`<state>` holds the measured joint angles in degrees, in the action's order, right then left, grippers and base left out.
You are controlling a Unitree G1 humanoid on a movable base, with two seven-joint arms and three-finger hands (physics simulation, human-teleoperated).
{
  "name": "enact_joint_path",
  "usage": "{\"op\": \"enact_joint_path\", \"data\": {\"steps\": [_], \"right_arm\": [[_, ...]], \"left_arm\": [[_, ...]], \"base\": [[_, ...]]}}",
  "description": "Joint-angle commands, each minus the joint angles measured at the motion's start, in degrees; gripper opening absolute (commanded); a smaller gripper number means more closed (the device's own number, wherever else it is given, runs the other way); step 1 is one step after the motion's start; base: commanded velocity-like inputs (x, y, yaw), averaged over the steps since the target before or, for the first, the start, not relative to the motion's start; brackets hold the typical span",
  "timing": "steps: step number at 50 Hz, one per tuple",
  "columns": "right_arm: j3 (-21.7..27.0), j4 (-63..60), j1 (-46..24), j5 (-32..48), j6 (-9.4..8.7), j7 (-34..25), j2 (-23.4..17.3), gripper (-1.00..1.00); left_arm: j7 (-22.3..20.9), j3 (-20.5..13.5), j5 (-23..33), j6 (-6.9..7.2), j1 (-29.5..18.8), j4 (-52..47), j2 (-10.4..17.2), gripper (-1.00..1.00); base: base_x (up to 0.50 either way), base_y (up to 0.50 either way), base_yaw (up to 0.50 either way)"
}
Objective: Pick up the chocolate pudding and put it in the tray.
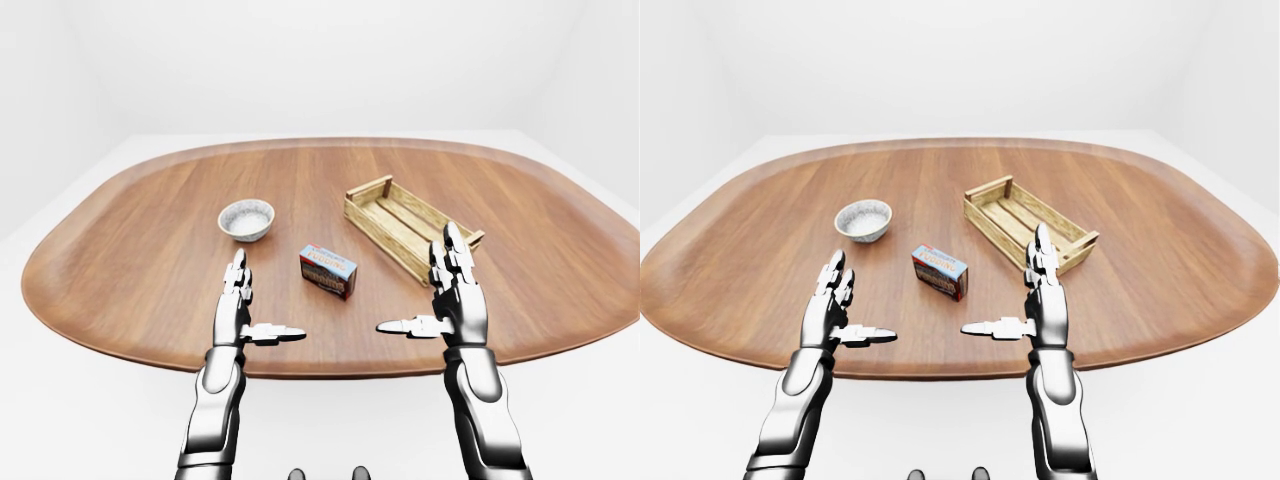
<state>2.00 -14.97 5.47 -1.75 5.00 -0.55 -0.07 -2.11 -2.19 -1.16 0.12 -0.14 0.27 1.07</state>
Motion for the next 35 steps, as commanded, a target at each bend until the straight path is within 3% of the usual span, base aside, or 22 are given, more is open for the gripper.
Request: {"op": "enact_joint_path", "data": {"steps": [1, 35], "right_arm": [[0.0, 0.2, -0.1, 0.0, 0.00, 0.0, 0.0, 1.00], [0.1, 0.4, -0.3, 0.0, 0.00, 0.0, 0.0, 1.00]], "left_arm": [[0.0, 0.0, 0.0, -0.01, 0.0, 0.0, 0.0, 1.00], [0.0, 0.0, 0.0, -0.02, 0.0, 0.0, 0.0, 1.00]], "base": [[0.18, 0.00, 0.00], [0.18, 0.00, 0.00]]}}
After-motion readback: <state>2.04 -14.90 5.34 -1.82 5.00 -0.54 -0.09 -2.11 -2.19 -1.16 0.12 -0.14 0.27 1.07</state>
